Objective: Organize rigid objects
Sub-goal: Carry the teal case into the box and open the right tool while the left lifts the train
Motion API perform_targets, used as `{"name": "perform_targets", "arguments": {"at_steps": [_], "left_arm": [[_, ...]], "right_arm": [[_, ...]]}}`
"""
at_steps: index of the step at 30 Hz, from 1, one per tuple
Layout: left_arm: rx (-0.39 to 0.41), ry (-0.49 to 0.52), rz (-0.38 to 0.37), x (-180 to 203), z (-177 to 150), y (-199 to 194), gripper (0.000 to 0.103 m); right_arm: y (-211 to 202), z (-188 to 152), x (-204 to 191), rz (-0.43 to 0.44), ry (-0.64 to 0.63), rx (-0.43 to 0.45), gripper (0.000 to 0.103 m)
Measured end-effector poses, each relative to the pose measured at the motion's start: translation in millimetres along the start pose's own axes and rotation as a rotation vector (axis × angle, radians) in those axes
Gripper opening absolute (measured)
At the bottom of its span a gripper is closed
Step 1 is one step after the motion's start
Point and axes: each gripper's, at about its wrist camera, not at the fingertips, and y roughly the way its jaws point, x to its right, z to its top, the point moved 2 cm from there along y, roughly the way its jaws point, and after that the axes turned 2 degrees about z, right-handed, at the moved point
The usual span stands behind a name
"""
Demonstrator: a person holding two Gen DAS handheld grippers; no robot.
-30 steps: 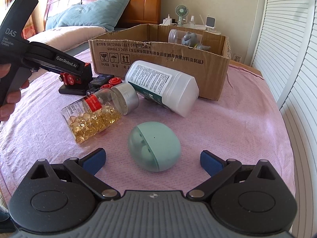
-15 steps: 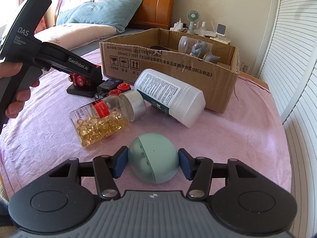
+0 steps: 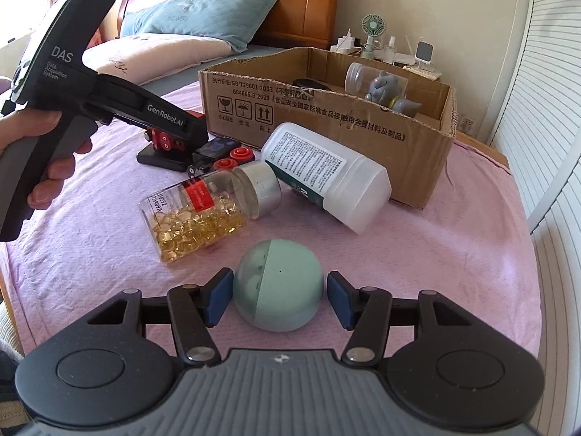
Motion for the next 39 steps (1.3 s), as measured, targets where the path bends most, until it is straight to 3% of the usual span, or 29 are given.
{"name": "perform_targets", "arguments": {"at_steps": [3,16,25,30,39], "left_arm": [[0.004,-0.002,-0.009,0,1,-1,0.049],[-0.020,0.122,-0.067,-1,7,-18,0.048],[-0.043,0.230,-0.155,7,7,-47,0.048],[-0.041,0.261,-0.195,10,9,-59,0.048],[-0.001,0.278,-0.228,11,22,-72,0.048]], "right_arm": [[-1,0,-1,-0.006,0.002,0.003,0.058],[-8,2,2,-0.023,0.019,-0.012,0.058],[-28,15,3,-0.016,0.008,0.023,0.058],[-40,35,13,-0.028,0.000,0.072,0.058],[-41,103,41,-0.097,-0.013,0.188,0.058]]}}
